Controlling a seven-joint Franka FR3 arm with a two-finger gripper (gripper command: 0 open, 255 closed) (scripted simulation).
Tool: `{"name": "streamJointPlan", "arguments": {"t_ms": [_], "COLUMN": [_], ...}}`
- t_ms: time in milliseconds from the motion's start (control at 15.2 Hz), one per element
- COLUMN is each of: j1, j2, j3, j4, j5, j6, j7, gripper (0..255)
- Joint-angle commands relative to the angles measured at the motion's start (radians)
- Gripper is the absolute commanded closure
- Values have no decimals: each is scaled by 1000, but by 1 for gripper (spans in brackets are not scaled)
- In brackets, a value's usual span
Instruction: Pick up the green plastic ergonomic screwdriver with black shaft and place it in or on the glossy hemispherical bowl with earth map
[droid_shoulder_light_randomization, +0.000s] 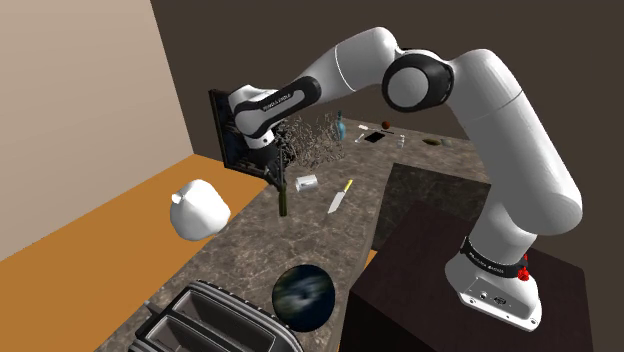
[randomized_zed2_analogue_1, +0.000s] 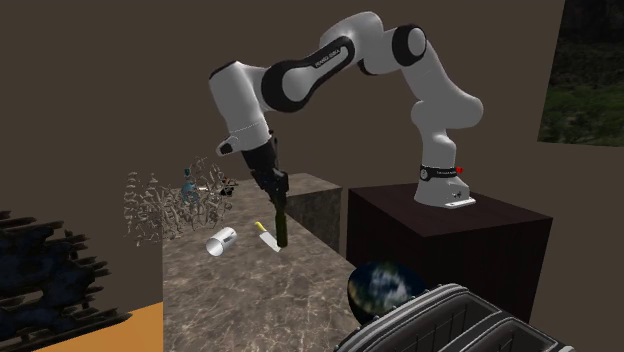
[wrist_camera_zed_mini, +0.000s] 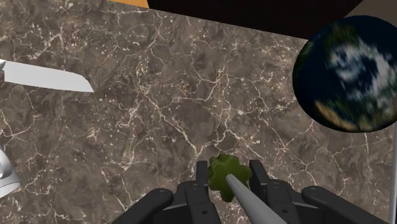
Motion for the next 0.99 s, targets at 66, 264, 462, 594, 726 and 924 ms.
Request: {"name": "streamJointPlan", "arguments": {"t_ms": [66, 264, 462, 594, 726, 924], "j1": [-1, -1, 6, 18, 32, 53], "j2": [-16, -33, -83, -154, -219, -305], "j3": [0, 1, 6, 15, 25, 43], "j4": [18, 30, -29, -152, -260, -404], "j5": [1, 2, 5, 12, 19, 32], "j6": [-34, -63, -54, -4, 39, 96], "j7": [-3, -4, 7, 32, 58, 96], "gripper": [255, 255, 255, 255, 255, 255]}}
